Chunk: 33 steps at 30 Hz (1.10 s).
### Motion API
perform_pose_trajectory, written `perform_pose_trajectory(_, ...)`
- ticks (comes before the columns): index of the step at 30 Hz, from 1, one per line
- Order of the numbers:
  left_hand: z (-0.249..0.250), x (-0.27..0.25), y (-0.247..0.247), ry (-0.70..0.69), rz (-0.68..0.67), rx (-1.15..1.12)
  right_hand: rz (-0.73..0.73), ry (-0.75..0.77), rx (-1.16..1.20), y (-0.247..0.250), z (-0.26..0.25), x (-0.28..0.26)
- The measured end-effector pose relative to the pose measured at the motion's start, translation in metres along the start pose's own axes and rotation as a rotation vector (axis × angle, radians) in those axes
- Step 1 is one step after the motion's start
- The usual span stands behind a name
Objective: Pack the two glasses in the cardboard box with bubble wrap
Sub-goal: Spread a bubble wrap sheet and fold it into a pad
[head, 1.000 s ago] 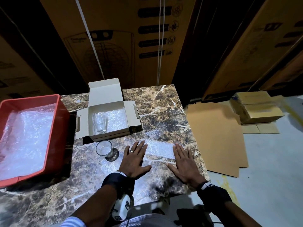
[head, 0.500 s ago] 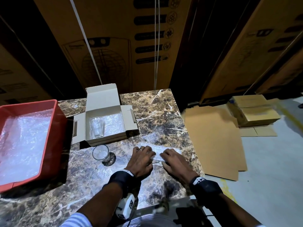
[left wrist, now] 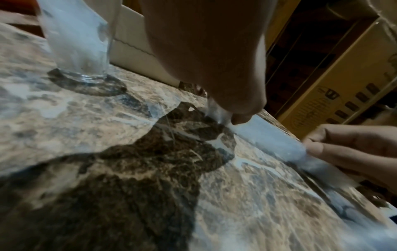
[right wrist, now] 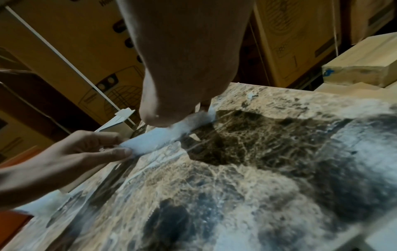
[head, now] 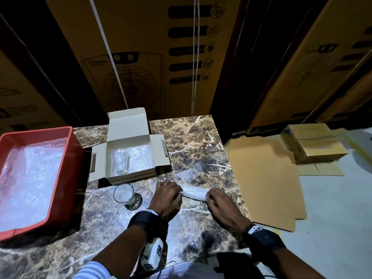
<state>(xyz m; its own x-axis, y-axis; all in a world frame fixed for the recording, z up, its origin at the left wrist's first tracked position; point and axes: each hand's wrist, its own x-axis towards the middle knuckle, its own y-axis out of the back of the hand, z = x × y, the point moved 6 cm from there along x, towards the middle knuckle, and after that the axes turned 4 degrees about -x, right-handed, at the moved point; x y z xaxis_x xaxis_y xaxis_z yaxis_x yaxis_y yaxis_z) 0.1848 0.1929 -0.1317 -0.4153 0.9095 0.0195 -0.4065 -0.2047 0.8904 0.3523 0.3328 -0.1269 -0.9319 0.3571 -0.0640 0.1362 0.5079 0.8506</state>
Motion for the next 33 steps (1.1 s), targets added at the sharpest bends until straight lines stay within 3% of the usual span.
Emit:
perform_pose_trajectory(4, -0.013, 0.001, -0.002, 0.02, 0.015, -0.102, -0.01, -0.009, 0.024, 0.003, 0.009, -0.008)
perform_pose_trajectory(12, -0.029, 0.003, 0.003, 0.225, 0.051, -0.411, -0.025, -0.124, 0.157, 0.01, 0.028, 0.012)
perform_pose_trajectory(19, -0.028, 0.007, 0.004, 0.386, 0.096, -0.338, 0.022, -0.202, 0.145, 0.006, 0.039, 0.028)
perform_pose_trajectory(23, -0.024, 0.01, 0.001, 0.409, 0.084, -0.34, 0.111, -0.203, 0.103, 0.008, 0.041, 0.027)
perform_pose_trajectory(27, -0.009, 0.017, 0.0, 0.305, 0.036, -0.104, 0.145, -0.158, -0.118, 0.007, 0.034, 0.029)
perform_pose_trajectory(29, 0.006, 0.023, 0.004, 0.195, 0.037, 0.039, 0.159, -0.118, -0.26, 0.004, 0.028, 0.031)
perform_pose_trajectory(33, 0.044, 0.02, -0.008, -0.125, -0.002, 0.1, 0.148, 0.025, -0.401, -0.005, 0.003, 0.035)
